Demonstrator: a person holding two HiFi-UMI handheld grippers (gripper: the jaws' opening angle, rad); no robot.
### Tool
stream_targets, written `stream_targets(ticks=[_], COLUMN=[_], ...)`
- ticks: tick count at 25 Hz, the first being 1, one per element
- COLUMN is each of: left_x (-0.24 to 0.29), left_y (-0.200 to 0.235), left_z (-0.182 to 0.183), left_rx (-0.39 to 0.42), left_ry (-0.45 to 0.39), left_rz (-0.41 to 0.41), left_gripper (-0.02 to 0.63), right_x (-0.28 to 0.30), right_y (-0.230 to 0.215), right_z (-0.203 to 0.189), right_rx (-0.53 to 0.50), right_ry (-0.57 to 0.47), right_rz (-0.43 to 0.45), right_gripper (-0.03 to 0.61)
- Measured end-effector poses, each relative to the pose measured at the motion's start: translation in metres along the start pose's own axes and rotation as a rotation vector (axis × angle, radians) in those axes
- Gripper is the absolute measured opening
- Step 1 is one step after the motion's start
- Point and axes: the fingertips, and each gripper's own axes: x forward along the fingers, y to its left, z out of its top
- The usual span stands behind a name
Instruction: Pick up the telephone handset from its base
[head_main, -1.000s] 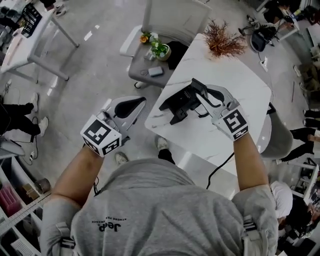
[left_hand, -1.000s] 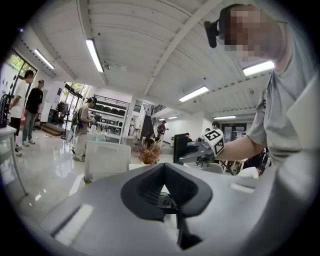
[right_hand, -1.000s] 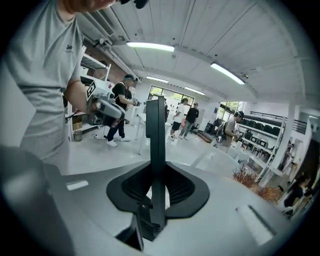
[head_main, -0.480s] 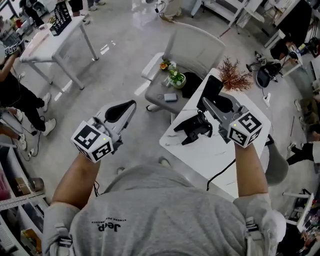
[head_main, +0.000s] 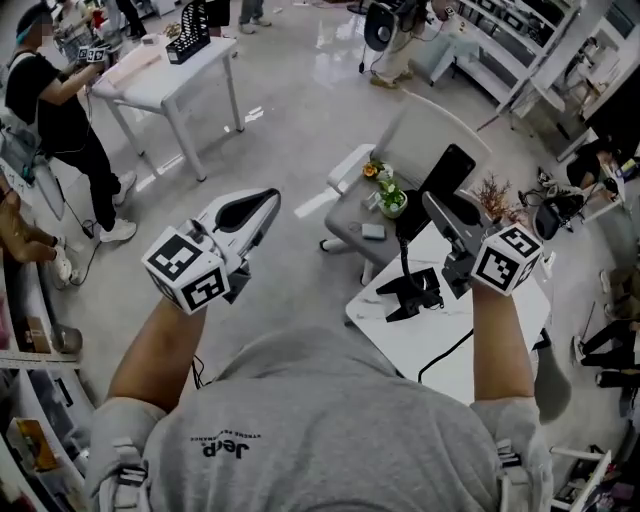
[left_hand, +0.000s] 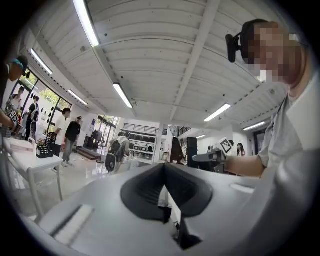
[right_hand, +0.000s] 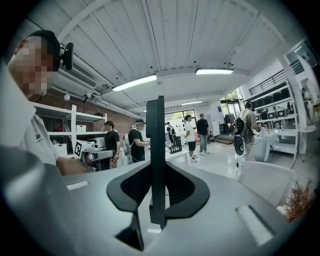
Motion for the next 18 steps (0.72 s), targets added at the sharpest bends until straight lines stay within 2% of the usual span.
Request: stream_targets(ticks=[9,18], left_x=[-0.046,-0.067], left_y=[0.037,0.047], left_z=[0.031,0.046], left_rx=[0.006,0.002], left_ry=[-0.020,-0.032], left_rz=[0.115,0.149], left_gripper=[0.051,0.051], right_x=[0.054,0.080], right_y=[0.029,0.047], right_z=[0.025,0.038], right_rx=[0.013,0.006], right_ry=[-0.015,-0.026], right_rz=[0.079,0.116], right_gripper=[0.077,0.077])
